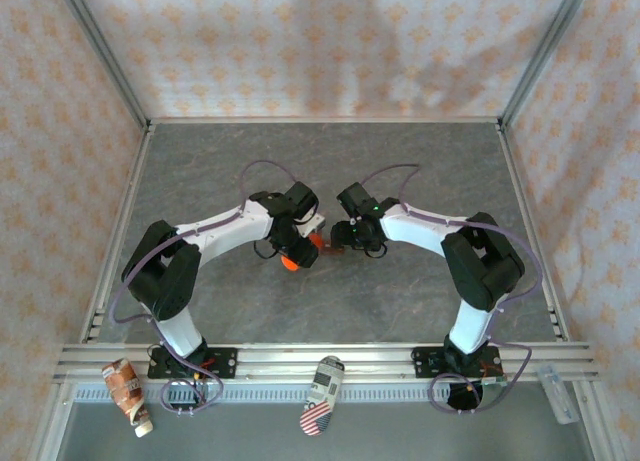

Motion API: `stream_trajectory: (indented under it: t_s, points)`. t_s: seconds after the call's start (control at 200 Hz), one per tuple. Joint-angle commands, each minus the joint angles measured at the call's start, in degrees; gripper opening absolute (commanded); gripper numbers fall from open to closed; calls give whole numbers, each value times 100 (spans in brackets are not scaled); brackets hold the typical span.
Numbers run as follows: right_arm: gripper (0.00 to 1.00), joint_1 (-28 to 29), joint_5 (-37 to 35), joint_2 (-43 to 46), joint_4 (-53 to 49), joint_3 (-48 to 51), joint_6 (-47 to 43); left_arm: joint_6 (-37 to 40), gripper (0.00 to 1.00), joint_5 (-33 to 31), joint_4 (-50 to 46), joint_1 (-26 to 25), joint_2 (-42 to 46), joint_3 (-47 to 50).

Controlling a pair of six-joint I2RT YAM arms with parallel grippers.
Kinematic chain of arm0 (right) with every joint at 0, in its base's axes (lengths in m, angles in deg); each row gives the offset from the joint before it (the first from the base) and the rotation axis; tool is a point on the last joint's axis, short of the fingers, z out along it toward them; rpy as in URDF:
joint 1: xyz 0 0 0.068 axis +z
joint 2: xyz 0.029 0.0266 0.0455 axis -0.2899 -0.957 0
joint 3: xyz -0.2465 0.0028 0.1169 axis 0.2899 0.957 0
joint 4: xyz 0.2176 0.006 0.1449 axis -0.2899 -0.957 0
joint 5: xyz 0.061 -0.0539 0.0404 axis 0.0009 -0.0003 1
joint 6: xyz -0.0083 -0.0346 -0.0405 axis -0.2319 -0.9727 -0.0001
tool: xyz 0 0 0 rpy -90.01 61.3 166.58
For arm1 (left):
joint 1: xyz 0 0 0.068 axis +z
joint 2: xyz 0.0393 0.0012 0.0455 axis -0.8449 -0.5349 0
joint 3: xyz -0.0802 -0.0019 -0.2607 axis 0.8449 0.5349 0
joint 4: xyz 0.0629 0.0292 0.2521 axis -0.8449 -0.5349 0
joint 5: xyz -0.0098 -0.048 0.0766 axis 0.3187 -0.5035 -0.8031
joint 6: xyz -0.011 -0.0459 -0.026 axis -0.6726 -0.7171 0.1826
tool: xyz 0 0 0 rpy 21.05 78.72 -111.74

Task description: Sort the pills into containers

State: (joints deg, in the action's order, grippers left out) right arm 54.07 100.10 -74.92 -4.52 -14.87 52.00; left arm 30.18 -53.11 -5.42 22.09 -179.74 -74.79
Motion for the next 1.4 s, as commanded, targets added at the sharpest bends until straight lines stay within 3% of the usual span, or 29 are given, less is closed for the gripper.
stream_trajectory:
  t_s: [0.0,1.396]
  points:
    - [71,32,-147,-129,-68,111,80,155,0,-70,-248,34,-34,-201]
    - [71,32,-168,-136,-85,122,72,264,0,-82,-648,33,-251,-469]
